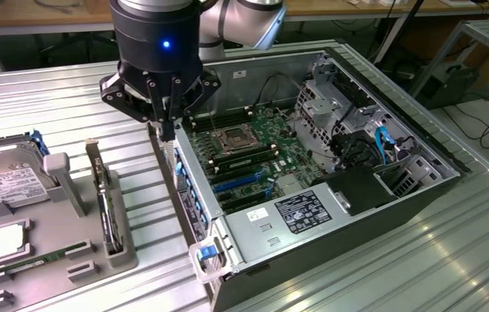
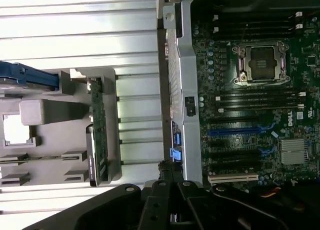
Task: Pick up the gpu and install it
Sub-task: 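Reach for the gpu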
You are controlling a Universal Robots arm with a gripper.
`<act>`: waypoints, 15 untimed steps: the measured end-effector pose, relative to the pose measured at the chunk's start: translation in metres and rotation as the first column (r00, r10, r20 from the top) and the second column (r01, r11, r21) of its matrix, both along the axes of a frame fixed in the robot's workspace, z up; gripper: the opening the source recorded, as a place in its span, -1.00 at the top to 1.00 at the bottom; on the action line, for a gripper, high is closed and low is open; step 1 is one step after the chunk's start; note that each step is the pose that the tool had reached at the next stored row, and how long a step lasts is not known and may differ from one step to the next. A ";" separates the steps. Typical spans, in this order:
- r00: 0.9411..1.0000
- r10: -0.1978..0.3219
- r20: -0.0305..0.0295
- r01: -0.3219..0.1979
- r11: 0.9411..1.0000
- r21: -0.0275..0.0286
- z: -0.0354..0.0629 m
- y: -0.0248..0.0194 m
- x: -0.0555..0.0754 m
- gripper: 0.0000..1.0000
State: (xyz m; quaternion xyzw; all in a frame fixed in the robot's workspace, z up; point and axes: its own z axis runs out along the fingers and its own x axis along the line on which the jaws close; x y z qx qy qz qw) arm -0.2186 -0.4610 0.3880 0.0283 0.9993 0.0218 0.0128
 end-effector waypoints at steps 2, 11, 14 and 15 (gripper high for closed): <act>1.000 0.001 0.000 -0.001 1.000 0.000 -0.0002 -0.0015 -0.003 0.79; 1.000 0.003 0.000 -0.003 1.000 0.000 -0.0009 -0.0059 -0.011 0.79; 1.000 0.004 0.000 -0.004 1.000 0.000 -0.0011 -0.0075 -0.014 0.79; 1.000 0.005 0.000 -0.005 1.000 0.000 -0.0012 -0.0081 -0.015 0.79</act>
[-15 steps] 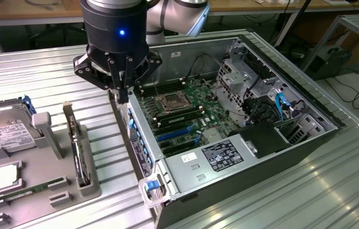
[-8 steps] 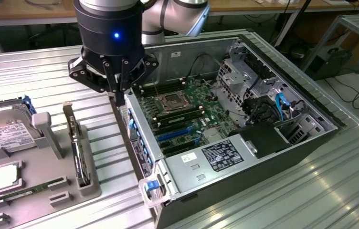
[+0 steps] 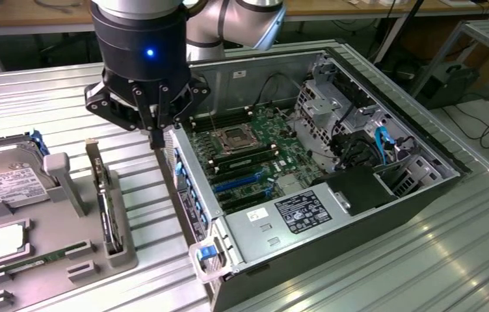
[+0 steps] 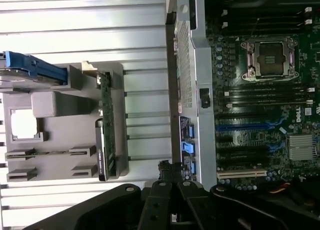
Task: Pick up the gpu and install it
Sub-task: 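Reach for the gpu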
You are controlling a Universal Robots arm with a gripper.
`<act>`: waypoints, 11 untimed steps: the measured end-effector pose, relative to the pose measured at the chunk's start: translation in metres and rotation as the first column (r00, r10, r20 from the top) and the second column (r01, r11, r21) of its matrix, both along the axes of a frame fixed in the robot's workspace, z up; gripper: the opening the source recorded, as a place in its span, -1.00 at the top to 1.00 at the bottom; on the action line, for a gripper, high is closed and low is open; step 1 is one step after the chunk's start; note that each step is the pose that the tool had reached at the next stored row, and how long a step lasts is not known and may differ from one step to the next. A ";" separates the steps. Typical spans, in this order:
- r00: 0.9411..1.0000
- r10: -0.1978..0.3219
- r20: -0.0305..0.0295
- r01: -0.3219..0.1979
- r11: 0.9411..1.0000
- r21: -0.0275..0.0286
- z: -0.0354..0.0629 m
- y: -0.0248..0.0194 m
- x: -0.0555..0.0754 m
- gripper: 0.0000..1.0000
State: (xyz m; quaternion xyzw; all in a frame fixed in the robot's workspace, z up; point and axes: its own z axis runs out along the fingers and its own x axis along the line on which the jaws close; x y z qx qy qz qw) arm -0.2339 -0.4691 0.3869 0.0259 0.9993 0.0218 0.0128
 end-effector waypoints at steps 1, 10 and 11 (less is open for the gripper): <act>1.000 0.000 0.000 0.000 1.000 0.000 -0.0001 -0.0005 -0.001 0.79; 1.000 0.003 0.000 -0.003 1.000 0.000 -0.0009 -0.0053 -0.010 0.79; 1.000 0.003 0.000 -0.003 1.000 0.000 -0.0010 -0.0055 -0.012 0.79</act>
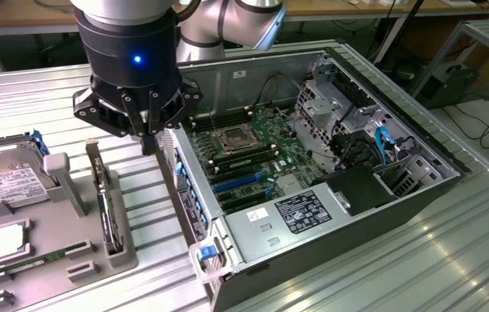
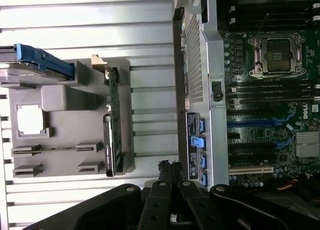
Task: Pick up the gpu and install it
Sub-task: 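Reach for the gpu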
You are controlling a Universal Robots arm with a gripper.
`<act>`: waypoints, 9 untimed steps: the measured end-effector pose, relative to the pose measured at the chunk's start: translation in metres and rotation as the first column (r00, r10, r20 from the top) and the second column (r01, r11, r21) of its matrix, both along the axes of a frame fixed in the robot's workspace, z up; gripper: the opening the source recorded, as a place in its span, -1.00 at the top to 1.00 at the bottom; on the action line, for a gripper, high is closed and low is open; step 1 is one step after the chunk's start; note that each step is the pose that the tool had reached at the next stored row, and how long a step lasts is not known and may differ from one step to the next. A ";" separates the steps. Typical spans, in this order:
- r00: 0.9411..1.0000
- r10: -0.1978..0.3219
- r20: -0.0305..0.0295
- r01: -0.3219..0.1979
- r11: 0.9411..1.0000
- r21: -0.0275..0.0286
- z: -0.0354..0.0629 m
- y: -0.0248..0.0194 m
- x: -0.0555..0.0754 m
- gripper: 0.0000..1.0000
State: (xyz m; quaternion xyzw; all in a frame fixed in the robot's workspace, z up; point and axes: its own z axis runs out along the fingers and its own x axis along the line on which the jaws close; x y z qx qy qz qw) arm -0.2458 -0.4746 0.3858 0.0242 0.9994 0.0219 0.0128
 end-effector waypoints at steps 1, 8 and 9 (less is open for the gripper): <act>1.000 0.000 0.000 0.000 1.000 0.000 0.0000 0.0000 -0.001 0.79; 1.000 0.000 0.000 0.000 1.000 0.000 -0.0001 0.0029 -0.009 0.79; 1.000 0.000 0.000 0.000 1.000 0.000 -0.0001 0.0035 -0.009 0.79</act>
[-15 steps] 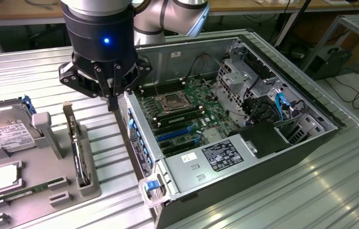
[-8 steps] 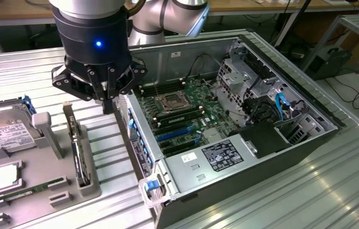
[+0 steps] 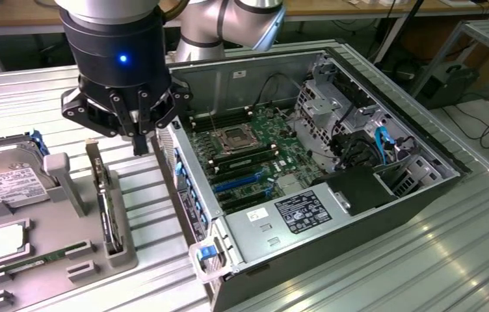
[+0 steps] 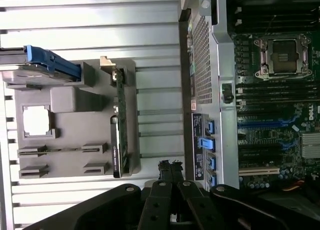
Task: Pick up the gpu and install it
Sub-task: 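Reach for the gpu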
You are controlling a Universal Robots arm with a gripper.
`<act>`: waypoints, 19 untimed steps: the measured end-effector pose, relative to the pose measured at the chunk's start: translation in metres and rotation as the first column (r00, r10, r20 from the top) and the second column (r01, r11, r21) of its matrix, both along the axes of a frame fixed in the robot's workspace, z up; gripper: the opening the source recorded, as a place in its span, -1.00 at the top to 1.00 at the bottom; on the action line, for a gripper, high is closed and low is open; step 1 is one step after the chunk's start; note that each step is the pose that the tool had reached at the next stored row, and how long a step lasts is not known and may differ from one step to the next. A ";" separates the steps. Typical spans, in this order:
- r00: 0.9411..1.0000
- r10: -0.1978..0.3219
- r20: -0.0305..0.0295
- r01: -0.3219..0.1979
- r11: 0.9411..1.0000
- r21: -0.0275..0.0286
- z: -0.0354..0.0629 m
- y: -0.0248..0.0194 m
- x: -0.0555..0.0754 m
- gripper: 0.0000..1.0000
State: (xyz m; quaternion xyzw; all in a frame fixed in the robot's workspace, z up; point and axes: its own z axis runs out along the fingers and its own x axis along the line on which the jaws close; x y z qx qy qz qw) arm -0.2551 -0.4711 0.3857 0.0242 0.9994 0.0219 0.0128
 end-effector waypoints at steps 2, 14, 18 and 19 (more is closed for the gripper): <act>1.000 0.000 0.000 0.000 1.000 0.000 0.0000 0.0007 -0.001 0.79; 1.000 0.000 0.000 0.000 1.000 0.000 -0.0001 0.0010 -0.005 0.79; 1.000 0.000 0.000 0.000 1.000 0.000 -0.0002 0.0010 -0.007 0.79; 1.000 0.000 0.000 0.000 1.000 0.000 -0.0002 0.0010 -0.007 0.79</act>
